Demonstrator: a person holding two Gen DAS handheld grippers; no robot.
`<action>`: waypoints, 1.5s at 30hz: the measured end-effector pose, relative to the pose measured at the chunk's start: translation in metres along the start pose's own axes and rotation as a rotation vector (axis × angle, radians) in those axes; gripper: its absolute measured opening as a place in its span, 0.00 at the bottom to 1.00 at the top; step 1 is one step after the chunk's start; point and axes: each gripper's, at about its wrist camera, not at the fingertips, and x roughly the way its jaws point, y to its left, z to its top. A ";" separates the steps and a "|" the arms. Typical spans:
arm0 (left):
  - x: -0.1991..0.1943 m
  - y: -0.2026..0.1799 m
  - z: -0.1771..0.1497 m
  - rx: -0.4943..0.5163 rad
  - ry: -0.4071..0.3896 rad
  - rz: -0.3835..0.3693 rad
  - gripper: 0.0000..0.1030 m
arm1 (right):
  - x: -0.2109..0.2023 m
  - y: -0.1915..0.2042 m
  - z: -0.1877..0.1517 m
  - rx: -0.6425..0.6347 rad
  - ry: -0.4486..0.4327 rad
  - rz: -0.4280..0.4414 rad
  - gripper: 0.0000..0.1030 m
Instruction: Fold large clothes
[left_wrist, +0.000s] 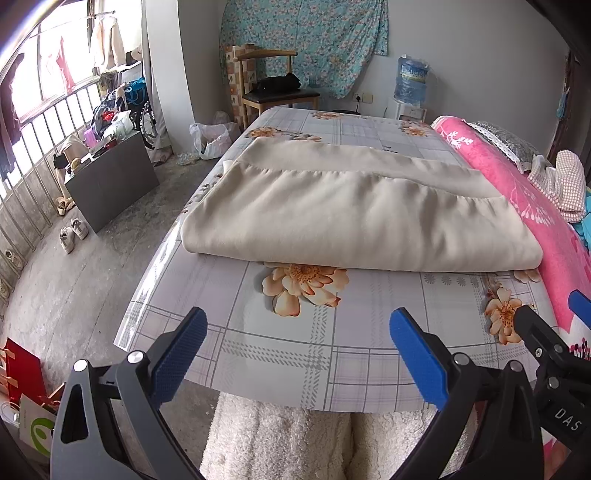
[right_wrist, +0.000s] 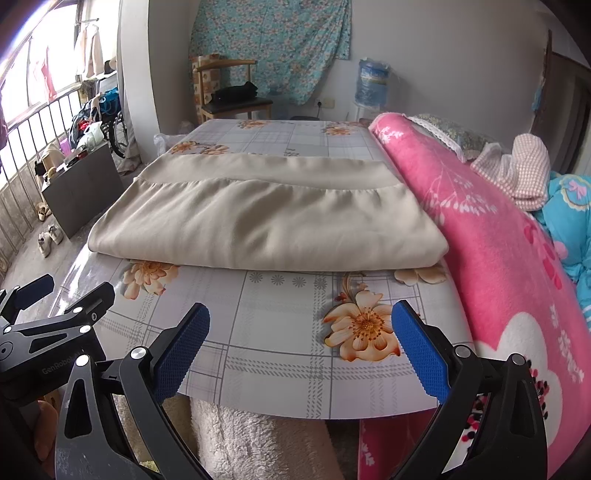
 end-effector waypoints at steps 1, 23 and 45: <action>0.000 0.000 0.000 0.000 0.000 -0.001 0.95 | 0.000 0.000 0.000 0.001 0.000 0.000 0.92; -0.002 -0.005 0.001 0.004 -0.003 0.001 0.95 | -0.001 0.001 -0.001 0.001 0.004 0.001 0.92; -0.003 -0.006 0.003 0.004 -0.010 0.008 0.95 | 0.000 -0.002 -0.001 0.001 0.005 0.006 0.92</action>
